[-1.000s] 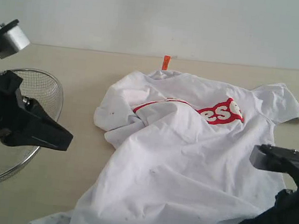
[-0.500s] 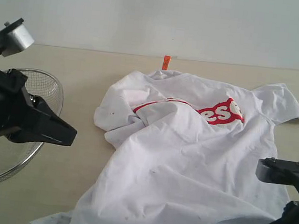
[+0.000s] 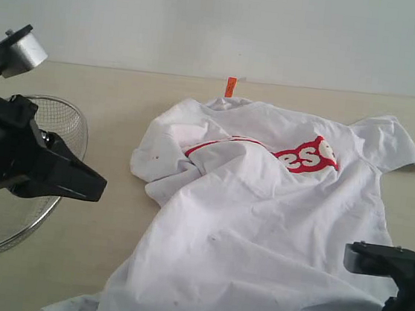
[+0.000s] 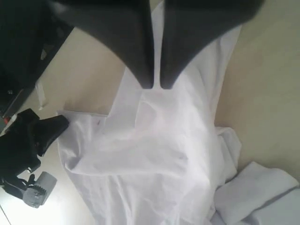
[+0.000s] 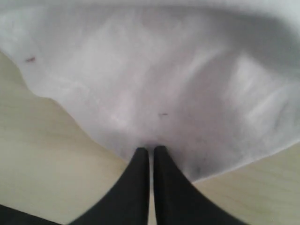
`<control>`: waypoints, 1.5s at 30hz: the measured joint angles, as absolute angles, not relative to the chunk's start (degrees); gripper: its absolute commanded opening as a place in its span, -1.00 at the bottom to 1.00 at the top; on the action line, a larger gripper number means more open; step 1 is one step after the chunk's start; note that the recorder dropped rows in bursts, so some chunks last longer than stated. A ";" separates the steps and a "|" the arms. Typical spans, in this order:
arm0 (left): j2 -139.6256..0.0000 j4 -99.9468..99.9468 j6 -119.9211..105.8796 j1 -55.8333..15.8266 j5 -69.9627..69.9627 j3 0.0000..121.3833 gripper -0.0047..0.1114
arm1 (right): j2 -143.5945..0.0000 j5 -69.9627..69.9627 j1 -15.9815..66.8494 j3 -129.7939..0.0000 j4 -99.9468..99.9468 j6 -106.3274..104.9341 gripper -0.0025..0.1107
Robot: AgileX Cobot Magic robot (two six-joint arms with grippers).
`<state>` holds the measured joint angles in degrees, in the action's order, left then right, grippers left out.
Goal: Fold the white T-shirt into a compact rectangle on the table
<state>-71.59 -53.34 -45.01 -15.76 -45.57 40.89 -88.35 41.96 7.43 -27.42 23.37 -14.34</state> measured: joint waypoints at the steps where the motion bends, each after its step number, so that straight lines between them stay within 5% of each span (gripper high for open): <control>1: -71.59 -53.34 -45.01 -15.76 -45.57 40.89 -0.84 | -89.04 41.80 7.43 -27.42 23.37 -14.34 -0.96; 45: -71.59 -53.12 -45.01 -15.76 -47.03 40.89 -0.84 | -90.43 49.95 1.46 -29.29 -3.03 5.05 -0.96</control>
<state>-71.59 -53.12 -45.01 -15.76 -47.03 40.89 -90.43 49.95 1.46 -29.29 -3.03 5.05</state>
